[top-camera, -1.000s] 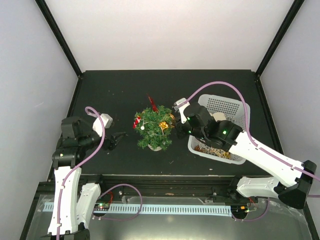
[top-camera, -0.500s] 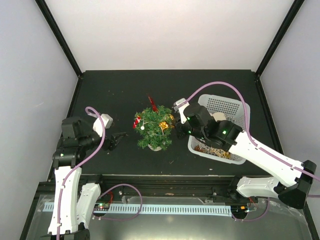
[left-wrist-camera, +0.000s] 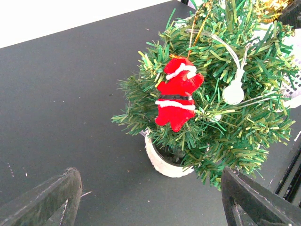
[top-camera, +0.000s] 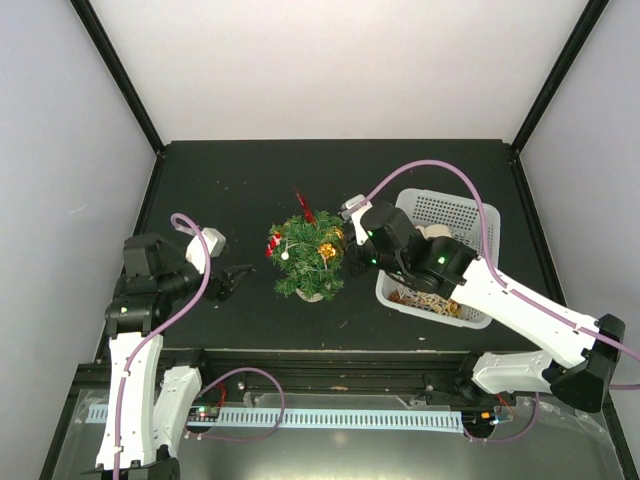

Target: Decorate the small christmas tree

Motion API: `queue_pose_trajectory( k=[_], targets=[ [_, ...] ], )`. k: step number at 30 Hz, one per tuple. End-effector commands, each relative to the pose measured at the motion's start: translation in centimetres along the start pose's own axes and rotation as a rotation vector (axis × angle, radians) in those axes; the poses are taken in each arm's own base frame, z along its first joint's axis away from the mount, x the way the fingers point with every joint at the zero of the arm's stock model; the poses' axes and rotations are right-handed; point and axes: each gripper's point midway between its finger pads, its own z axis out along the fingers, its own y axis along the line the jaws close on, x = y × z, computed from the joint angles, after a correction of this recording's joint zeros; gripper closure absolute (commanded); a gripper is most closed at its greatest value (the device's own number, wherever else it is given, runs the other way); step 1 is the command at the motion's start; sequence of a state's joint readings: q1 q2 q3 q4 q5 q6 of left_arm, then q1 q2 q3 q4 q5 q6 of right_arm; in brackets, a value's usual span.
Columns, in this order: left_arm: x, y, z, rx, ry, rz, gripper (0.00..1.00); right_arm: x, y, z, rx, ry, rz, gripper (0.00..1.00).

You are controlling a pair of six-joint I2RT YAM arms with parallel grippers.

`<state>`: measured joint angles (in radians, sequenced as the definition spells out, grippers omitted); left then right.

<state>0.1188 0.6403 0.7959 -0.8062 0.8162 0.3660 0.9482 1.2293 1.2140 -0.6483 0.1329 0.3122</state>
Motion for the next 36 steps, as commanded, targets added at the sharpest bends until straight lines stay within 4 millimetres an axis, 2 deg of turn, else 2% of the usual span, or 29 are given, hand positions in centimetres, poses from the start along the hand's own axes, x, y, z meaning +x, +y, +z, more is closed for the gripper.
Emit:
queue_pose_trajectory(
  k=[1, 16, 36],
  targets=[
    [-0.7, -0.2, -0.3, 0.007, -0.027, 0.036, 0.18, -2.3, 0.2, -0.9, -0.003, -0.064, -0.007, 0.99],
    [-0.7, -0.2, -0.3, 0.009, -0.029, 0.037, 0.18, -1.7, 0.2, 0.1, 0.011, -0.020, -0.024, 0.99],
    [-0.7, -0.3, -0.3, 0.006, -0.037, 0.045, 0.18, -0.8, -0.6, -0.6, 0.041, -0.007, -0.030, 0.99]
  ],
)
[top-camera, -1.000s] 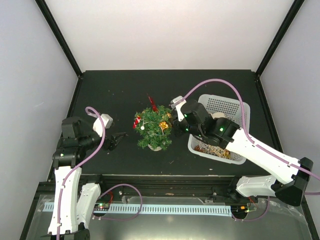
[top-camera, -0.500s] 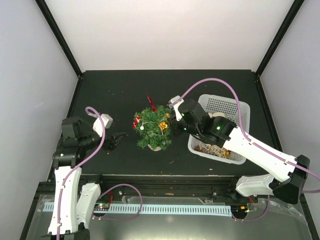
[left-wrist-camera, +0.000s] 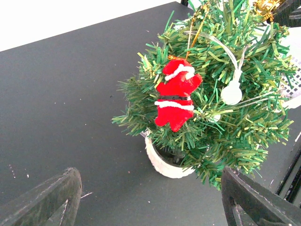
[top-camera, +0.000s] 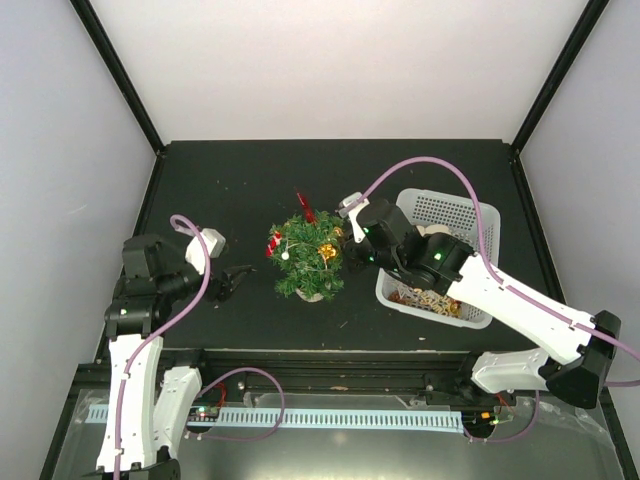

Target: Decorate the small christmas tree

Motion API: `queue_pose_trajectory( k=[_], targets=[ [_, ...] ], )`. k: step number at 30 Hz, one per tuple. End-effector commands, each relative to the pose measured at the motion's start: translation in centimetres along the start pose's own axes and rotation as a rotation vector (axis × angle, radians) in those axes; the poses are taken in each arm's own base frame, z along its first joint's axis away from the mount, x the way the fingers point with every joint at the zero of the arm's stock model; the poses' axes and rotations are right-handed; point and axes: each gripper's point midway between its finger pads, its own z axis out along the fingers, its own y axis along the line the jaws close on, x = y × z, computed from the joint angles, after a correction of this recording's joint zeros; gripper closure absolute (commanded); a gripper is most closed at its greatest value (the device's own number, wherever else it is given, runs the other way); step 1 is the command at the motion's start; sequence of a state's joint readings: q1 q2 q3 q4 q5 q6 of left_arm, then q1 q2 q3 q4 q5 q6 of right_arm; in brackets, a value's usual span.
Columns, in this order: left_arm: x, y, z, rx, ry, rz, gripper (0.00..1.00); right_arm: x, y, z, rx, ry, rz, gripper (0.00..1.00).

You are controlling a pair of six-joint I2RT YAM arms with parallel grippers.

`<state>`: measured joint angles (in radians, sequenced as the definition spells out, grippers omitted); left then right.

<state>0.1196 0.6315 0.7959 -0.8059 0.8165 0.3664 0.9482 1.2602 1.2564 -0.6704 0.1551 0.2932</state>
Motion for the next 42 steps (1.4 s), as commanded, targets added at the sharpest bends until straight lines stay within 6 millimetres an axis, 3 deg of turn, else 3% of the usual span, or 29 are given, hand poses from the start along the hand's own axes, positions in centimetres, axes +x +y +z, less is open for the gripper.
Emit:
queue_pose_trajectory(
  k=[1, 19, 24, 29, 33, 38, 42],
  targets=[
    [-0.6, -0.2, -0.2, 0.009, -0.030, 0.038, 0.19, -0.2, -0.6, -0.9, 0.021, -0.013, -0.008, 0.99],
    [-0.7, -0.3, -0.3, 0.006, -0.034, 0.042, 0.18, -0.3, -0.8, -1.9, 0.028, -0.013, -0.005, 0.99],
    [-0.6, -0.2, -0.2, 0.008, -0.030, 0.038, 0.19, 0.6, -0.2, -2.5, -0.017, 0.011, 0.000, 0.99],
    [-0.6, -0.1, -0.1, 0.010, -0.027, 0.034, 0.19, 3.0, 1.1, -3.0, -0.072, 0.054, -0.012, 0.99],
    [-0.6, -0.1, -0.1, 0.011, -0.024, 0.030, 0.19, 6.7, 2.1, -2.4, -0.070, 0.180, -0.057, 0.99],
    [-0.5, 0.0, 0.0, 0.011, -0.021, 0.025, 0.19, 11.1, 0.7, -2.6, 0.058, 0.354, -0.123, 0.99],
    [-0.5, 0.1, 0.0, 0.013, -0.016, 0.021, 0.19, 12.6, -0.4, -4.3, 0.069, 0.359, -0.100, 0.99]
  ],
)
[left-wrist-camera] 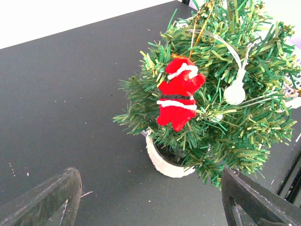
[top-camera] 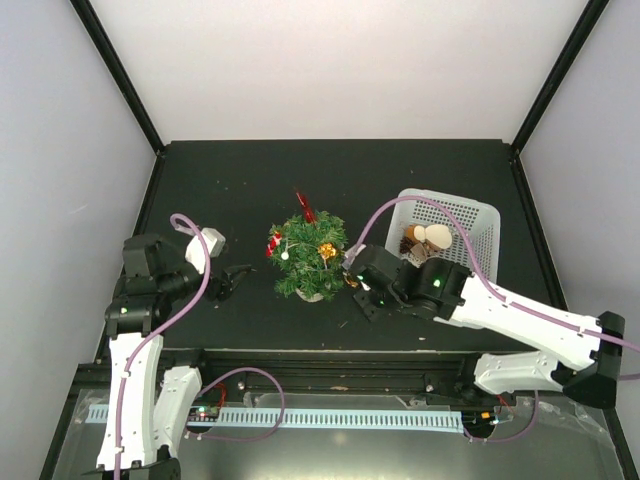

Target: Decorate the small christmas tree

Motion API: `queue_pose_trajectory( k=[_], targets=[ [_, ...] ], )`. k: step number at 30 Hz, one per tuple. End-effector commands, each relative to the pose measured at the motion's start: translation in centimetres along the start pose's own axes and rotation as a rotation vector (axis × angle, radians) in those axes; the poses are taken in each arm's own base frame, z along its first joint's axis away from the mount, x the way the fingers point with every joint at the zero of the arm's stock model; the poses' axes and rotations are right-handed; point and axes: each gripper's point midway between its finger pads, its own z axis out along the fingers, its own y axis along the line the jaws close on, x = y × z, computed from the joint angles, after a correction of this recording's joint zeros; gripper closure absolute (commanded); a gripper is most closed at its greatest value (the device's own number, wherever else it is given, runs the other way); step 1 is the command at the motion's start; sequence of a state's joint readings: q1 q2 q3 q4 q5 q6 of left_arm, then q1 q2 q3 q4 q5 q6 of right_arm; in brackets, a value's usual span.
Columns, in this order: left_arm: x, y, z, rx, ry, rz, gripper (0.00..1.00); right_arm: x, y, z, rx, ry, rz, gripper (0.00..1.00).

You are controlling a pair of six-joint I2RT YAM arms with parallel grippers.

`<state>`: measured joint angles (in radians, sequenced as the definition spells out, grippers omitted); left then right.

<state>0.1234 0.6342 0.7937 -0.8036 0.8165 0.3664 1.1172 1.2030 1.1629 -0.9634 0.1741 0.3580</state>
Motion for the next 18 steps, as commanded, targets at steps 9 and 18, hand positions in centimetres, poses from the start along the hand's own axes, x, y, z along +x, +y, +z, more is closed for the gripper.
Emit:
queue_pose_trajectory(
  k=[9, 18],
  targets=[
    [-0.7, -0.2, -0.1, 0.015, -0.024, 0.033, 0.18, 5.9, -3.1, -1.5, 0.228, 0.216, -0.060, 0.99],
    [-0.8, -0.5, -0.4, 0.010, -0.037, 0.048, 0.18, 1.5, -1.6, -3.0, 0.151, 0.018, -0.011, 0.99]
  ],
)
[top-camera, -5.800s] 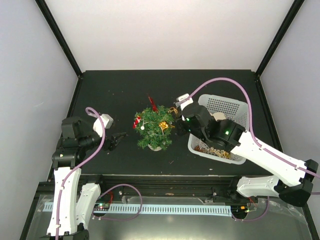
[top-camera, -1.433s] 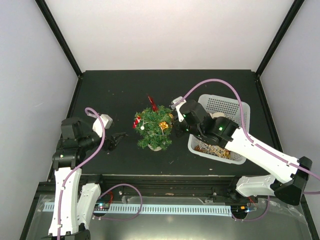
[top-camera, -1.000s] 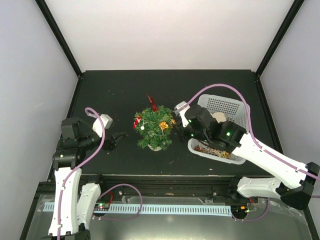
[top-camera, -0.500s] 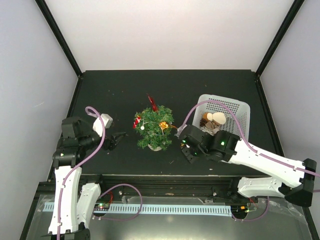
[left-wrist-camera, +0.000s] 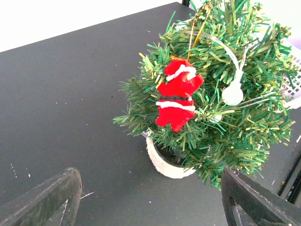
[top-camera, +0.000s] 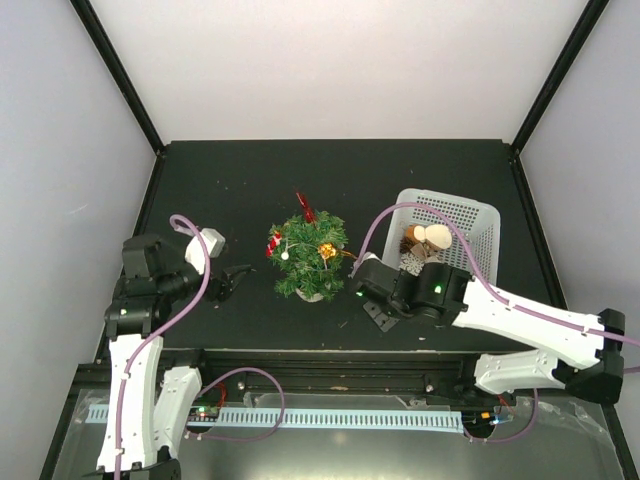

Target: Decorate the small christmas tree

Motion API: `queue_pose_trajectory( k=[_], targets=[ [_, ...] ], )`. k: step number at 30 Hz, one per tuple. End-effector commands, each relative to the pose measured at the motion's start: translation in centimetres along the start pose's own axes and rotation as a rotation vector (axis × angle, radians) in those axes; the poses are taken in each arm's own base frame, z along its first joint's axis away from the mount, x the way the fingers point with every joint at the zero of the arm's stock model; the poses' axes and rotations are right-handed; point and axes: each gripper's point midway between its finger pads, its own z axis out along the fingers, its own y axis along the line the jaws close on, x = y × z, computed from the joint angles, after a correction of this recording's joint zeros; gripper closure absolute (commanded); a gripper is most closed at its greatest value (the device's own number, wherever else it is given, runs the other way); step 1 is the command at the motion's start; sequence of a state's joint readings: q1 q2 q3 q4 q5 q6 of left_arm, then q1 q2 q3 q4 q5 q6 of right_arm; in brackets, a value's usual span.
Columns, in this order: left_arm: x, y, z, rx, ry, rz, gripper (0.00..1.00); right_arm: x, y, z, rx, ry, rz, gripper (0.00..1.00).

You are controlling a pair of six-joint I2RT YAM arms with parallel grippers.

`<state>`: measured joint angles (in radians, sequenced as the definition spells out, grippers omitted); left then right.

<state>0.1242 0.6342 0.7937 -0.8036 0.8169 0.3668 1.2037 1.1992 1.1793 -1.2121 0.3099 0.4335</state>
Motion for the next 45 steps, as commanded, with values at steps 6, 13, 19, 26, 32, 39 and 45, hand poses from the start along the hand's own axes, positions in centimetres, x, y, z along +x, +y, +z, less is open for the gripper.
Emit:
queue_pose_trajectory(
  k=[6, 13, 19, 26, 32, 39, 45],
  targets=[
    [-0.9, -0.6, -0.5, 0.009, -0.042, 0.054, 0.19, -5.2, 1.2, -1.2, -0.033, -0.173, 0.057, 0.99],
    [-0.8, -0.7, -0.6, 0.008, -0.044, 0.055, 0.19, -7.2, 2.4, -0.7, -0.052, -0.201, 0.041, 0.99],
    [-0.8, -0.6, -0.5, 0.006, -0.044, 0.054, 0.18, -8.0, 3.1, -0.8, -0.077, -0.213, 0.035, 0.99],
    [-0.8, -0.6, -0.5, 0.006, -0.045, 0.055, 0.18, -8.0, 3.5, -0.4, -0.093, -0.208, 0.030, 0.99],
    [-0.8, -0.6, -0.5, 0.008, -0.044, 0.055, 0.18, -8.1, 3.4, 0.2, -0.078, -0.200, 0.028, 0.99],
    [-0.7, -0.6, -0.5, 0.009, -0.041, 0.051, 0.18, -8.0, 2.9, 0.7, -0.068, -0.196, 0.039, 0.99],
    [-0.7, -0.5, -0.4, 0.011, -0.036, 0.047, 0.18, -7.4, 2.8, 1.2, -0.065, -0.182, 0.038, 0.99]
  ],
)
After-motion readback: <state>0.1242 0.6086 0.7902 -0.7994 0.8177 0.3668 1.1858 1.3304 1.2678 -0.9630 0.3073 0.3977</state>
